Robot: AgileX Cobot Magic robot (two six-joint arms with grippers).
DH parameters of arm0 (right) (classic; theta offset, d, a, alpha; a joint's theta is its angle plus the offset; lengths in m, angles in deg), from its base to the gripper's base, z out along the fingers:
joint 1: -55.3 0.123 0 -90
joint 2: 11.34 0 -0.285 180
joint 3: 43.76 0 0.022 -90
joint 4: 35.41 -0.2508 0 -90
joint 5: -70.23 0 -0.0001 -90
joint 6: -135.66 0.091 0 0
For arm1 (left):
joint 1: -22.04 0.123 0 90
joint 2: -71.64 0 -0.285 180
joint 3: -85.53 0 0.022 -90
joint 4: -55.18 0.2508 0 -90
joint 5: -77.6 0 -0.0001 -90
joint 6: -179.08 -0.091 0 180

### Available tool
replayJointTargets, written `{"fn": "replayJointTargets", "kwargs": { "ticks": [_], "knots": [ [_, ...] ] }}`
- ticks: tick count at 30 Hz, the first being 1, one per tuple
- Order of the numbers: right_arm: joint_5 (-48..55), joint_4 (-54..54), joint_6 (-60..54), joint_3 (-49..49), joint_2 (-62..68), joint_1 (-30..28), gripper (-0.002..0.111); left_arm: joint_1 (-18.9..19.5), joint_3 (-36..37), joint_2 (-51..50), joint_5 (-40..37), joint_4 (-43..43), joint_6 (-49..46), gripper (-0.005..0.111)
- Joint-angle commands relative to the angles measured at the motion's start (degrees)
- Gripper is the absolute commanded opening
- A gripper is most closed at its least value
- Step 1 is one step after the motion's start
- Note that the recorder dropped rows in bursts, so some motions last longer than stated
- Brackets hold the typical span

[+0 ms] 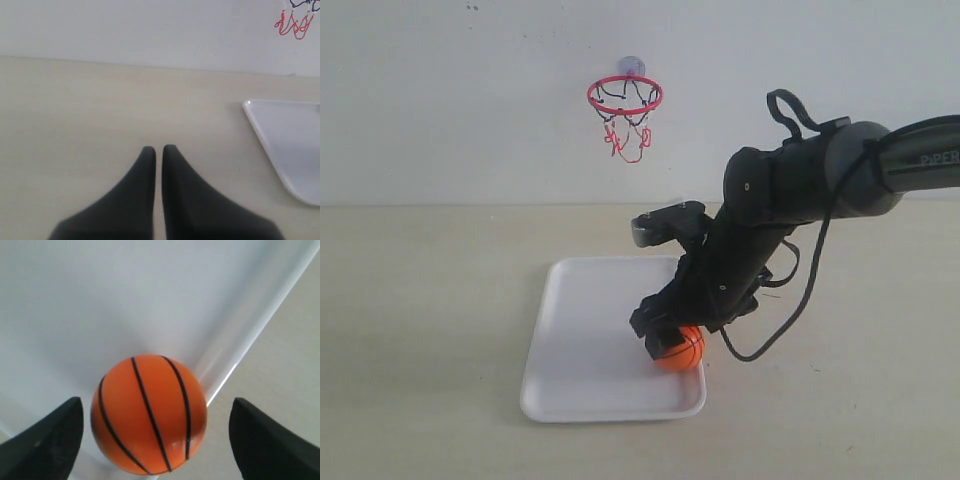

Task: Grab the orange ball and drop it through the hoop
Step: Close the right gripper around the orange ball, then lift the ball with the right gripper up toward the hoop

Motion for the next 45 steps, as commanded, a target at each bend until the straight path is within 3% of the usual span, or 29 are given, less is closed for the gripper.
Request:
{"fn": "replayJointTargets", "kwargs": {
  "ticks": [1,4,7,10,11,25,32,37,45],
  "knots": [
    [0.8,-0.4,0.4,0.3,0.0,0.0,0.074,0.1,0.2,0.1,0.6,-0.2,0.4,0.004],
    [1.6,-1.5,0.5,0.3,0.0,0.0,0.061,0.1,0.2,0.1,0.6,-0.2,0.4,0.004],
    [1.5,-3.1,1.8,0.3,0.0,0.0,0.036,0.1,0.2,0.1,0.6,-0.2,0.4,0.004],
    [1.4,-3.2,1.9,0.4,0.0,0.0,0.004,0.1,0.2,0.1,0.6,-0.2,0.4,0.004],
    [1.8,-3.2,2.0,0.7,0.0,0.0,0.0,0.1,0.2,0.1,0.6,-0.2,0.4,0.004],
    [14.5,-3.2,1.2,11.6,-1.6,0.0,0.0,0.1,0.2,0.1,0.6,-0.2,0.4,0.004],
    [14.0,-2.3,-7.3,12.4,-6.3,-0.1,0.0,0.1,0.2,0.1,0.6,-0.2,0.4,0.004],
    [13.3,9.0,-8.5,12.4,-9.7,-0.1,0.0,0.1,0.2,0.1,0.6,-0.2,0.4,0.004],
    [8.5,9.7,-5.6,12.7,-13.2,-6.4,0.0,0.1,0.2,0.1,0.6,-0.2,0.4,0.004]
  ]
}}
